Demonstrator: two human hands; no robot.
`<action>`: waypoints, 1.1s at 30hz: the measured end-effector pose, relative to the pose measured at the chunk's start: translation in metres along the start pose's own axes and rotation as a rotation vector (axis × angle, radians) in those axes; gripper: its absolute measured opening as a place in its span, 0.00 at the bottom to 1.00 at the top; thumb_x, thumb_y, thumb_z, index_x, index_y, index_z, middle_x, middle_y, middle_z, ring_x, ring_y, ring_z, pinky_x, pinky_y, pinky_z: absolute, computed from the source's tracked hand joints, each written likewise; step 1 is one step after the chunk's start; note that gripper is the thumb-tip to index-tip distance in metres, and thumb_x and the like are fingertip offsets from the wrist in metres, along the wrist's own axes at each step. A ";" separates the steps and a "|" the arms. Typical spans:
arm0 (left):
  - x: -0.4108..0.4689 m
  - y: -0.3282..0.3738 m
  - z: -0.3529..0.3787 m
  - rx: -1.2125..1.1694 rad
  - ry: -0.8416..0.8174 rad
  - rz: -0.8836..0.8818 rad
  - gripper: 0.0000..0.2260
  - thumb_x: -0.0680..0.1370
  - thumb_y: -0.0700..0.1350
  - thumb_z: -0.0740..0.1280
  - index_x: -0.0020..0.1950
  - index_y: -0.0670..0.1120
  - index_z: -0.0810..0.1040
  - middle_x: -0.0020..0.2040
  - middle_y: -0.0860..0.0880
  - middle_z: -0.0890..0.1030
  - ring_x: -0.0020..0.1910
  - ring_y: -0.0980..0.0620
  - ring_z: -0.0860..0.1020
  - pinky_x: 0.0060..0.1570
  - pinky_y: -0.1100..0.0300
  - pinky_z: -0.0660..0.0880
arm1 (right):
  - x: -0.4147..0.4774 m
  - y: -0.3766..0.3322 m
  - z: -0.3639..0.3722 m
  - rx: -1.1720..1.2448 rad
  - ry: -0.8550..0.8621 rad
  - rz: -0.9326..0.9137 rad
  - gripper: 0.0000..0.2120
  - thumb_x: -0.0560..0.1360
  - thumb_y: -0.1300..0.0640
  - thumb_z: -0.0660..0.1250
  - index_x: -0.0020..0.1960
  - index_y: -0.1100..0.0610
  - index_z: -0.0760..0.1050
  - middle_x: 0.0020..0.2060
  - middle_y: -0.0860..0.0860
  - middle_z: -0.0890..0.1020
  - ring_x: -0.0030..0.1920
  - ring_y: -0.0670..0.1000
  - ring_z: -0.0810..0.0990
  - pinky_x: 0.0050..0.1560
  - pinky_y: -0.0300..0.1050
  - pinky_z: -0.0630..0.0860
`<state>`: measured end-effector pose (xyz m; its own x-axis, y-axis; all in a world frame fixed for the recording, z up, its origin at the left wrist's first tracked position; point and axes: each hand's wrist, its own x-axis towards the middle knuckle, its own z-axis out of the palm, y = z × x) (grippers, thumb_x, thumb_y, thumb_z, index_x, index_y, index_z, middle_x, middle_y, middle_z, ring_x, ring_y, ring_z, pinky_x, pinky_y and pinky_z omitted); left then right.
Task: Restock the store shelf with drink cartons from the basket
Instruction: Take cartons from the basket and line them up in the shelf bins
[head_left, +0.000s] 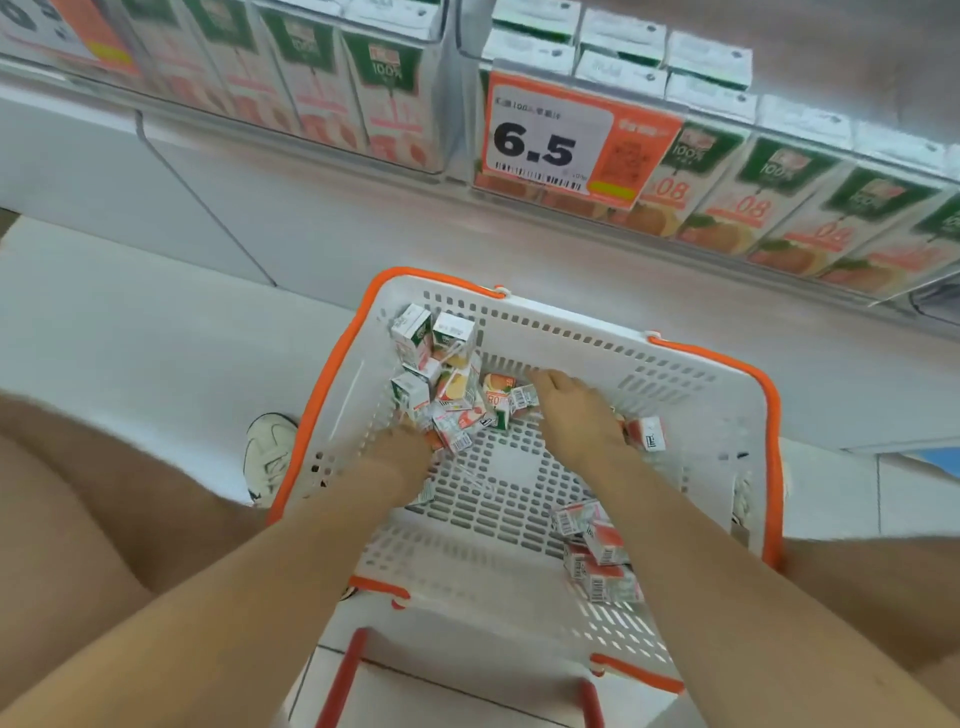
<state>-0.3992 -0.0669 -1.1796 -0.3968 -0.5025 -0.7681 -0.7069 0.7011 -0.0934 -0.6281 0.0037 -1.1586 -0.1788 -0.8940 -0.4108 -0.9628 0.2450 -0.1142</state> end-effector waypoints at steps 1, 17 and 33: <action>0.002 0.000 0.002 -0.006 0.013 -0.015 0.23 0.84 0.35 0.59 0.79 0.33 0.61 0.73 0.35 0.72 0.69 0.38 0.76 0.64 0.50 0.74 | 0.002 0.002 0.005 -0.031 -0.001 -0.006 0.39 0.72 0.69 0.71 0.78 0.53 0.62 0.72 0.56 0.73 0.69 0.61 0.74 0.69 0.57 0.72; -0.016 -0.004 -0.027 -0.331 0.171 -0.025 0.17 0.74 0.61 0.69 0.52 0.49 0.81 0.51 0.48 0.83 0.55 0.47 0.79 0.47 0.56 0.75 | 0.009 0.009 -0.003 0.279 -0.088 -0.012 0.20 0.85 0.50 0.62 0.72 0.61 0.73 0.60 0.58 0.81 0.61 0.59 0.79 0.63 0.52 0.75; -0.115 -0.042 -0.144 -1.157 0.309 0.274 0.17 0.83 0.50 0.67 0.38 0.44 0.68 0.35 0.45 0.64 0.34 0.49 0.66 0.34 0.58 0.68 | -0.068 -0.021 -0.130 0.920 0.177 0.138 0.20 0.68 0.52 0.84 0.56 0.52 0.80 0.49 0.48 0.79 0.44 0.47 0.81 0.50 0.50 0.81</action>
<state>-0.4083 -0.1113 -0.9959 -0.6249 -0.6184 -0.4765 -0.6185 0.0197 0.7855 -0.6223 0.0110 -1.0110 -0.3800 -0.8604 -0.3397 -0.4066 0.4853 -0.7741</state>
